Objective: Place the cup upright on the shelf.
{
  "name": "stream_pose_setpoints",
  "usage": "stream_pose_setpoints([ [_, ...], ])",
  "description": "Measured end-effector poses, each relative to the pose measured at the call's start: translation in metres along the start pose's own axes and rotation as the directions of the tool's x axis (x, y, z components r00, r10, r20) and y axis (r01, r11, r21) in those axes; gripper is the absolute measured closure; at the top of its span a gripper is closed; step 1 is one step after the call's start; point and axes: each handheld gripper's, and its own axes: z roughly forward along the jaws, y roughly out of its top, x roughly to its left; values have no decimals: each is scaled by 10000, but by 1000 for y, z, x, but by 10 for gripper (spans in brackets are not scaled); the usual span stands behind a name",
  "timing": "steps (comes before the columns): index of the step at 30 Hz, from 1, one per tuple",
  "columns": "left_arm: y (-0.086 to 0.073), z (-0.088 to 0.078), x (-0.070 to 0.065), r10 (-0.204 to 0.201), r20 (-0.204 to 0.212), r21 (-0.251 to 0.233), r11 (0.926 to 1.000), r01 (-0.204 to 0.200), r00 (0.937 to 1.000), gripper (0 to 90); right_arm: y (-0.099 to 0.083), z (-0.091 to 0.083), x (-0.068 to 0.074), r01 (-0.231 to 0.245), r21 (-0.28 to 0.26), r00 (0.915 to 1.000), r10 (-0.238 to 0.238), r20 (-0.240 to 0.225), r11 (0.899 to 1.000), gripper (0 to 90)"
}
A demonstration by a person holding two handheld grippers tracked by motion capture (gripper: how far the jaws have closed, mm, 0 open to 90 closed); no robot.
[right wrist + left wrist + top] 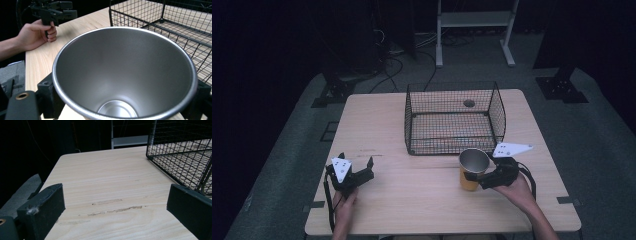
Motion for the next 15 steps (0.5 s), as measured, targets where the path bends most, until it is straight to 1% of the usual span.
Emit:
stream_pose_setpoints([
  [3, 0, 0, 0, -19, 1, -2, 10000, 19, 10000, 8, 7, -1, -2, 39, 0, 9999, -39, -103, 10000, 129],
  [4, 0, 0, 0, -22, 3, 2, 10000, 22, 10000, 8, 10, -2, -3, 35, 83, 9999, -34, -167, 10000, 129],
  [8, 0, 0, 0, -21, 5, 6, 10000, 21, 10000, 8, 21, -2, -6, 245, 266, 9996, -242, -125, 9993, 129],
  [15, 0, 0, 1, -31, -2, 12, 10000, 31, 10000, 8, 41, -6, -9, 394, 167, 9988, -389, -289, 9991, 129],
])
